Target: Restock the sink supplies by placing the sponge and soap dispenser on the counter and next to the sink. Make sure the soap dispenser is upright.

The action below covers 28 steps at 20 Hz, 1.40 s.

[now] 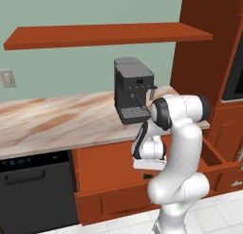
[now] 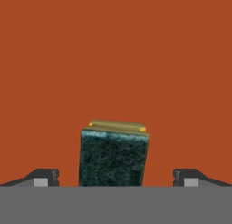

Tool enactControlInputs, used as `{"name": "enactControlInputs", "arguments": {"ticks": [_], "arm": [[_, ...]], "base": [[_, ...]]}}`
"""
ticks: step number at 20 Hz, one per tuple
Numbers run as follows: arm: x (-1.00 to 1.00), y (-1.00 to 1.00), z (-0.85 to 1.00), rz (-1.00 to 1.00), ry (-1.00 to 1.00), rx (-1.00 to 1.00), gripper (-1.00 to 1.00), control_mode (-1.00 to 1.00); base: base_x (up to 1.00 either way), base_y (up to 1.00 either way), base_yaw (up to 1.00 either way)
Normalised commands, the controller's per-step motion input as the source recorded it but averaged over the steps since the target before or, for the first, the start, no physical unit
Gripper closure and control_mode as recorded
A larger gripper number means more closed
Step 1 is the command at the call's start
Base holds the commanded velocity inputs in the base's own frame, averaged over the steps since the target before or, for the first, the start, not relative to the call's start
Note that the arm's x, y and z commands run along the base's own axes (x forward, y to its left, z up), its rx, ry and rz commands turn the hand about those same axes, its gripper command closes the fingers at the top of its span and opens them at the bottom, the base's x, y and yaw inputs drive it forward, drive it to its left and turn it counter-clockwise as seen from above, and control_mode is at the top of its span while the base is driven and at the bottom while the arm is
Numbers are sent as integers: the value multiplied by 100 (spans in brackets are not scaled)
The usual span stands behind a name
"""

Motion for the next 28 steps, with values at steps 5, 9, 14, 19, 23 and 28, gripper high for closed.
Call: {"name": "enactControlInputs", "arguments": {"ticks": [5,9,14,19,23,28], "arm": [[-4,0,-3,-1,0,0,-100,-100],[0,0,-6,0,1,0,-100,-100],[0,0,-15,0,2,0,-100,-100],[0,0,-17,0,1,0,-100,-100],[0,0,-18,0,2,0,-100,-100],[0,0,-23,0,1,0,-100,-100]], "base": [[0,0,0],[0,0,0],[0,0,0],[0,0,0],[0,0,0],[0,0,0]]}}
